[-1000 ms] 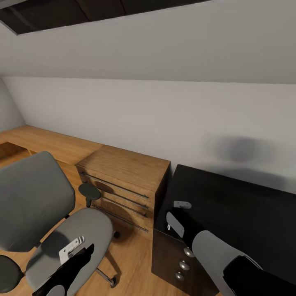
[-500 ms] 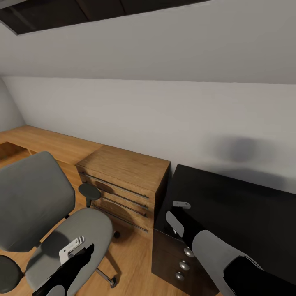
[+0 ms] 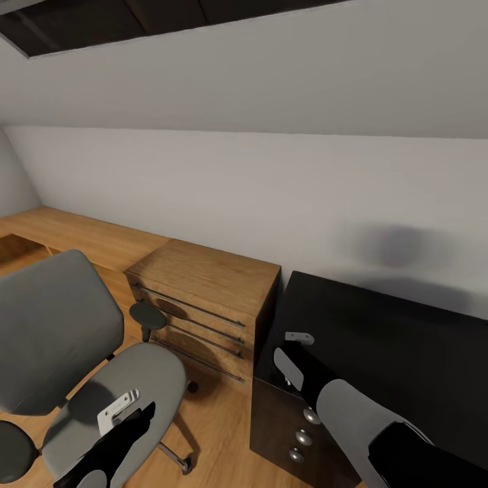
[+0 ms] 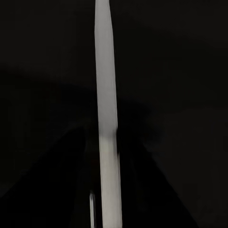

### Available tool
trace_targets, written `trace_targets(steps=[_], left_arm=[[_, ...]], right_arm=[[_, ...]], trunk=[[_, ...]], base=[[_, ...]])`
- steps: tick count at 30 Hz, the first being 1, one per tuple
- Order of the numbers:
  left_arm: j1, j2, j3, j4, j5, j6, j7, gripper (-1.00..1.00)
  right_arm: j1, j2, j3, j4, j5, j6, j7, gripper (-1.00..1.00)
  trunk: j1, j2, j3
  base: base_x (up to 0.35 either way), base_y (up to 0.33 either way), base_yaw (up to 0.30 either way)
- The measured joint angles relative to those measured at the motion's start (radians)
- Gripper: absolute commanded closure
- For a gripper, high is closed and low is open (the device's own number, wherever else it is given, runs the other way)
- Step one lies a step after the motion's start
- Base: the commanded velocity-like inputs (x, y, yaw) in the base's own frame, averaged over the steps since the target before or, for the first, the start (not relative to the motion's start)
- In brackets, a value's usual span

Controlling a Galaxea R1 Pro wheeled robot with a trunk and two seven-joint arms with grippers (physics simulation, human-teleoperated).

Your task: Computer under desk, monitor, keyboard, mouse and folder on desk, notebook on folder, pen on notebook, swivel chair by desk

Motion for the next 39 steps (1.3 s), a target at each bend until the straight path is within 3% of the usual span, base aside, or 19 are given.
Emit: trace_targets(steps=[19, 26, 39], left_arm=[[0.000, -0.001, 0.000, 0.000, -0.005, 0.000, 0.001, -1.00], [0.000, -0.001, 0.000, 0.000, -0.007, -0.002, 0.001, -1.00], [0.000, -0.001, 0.000, 0.000, -0.006, -0.002, 0.002, -1.00]], right_arm=[[0.000, 0.000, 0.000, 0.000, 0.000, -0.001, 0.000, 1.00], [-0.001, 0.000, 0.003, 0.041, 0.021, -0.004, -0.001, 1.00], [0.000, -0.001, -0.001, 0.044, 0.009, 0.002, -0.001, 1.00]], trunk=[[0.000, 0.000, 0.000], [-0.027, 0.049, 0.022], [-0.073, 0.133, 0.059]], base=[[0.000, 0.000, 0.000], [0.000, 0.000, 0.000], [0.000, 0.000, 0.000]])
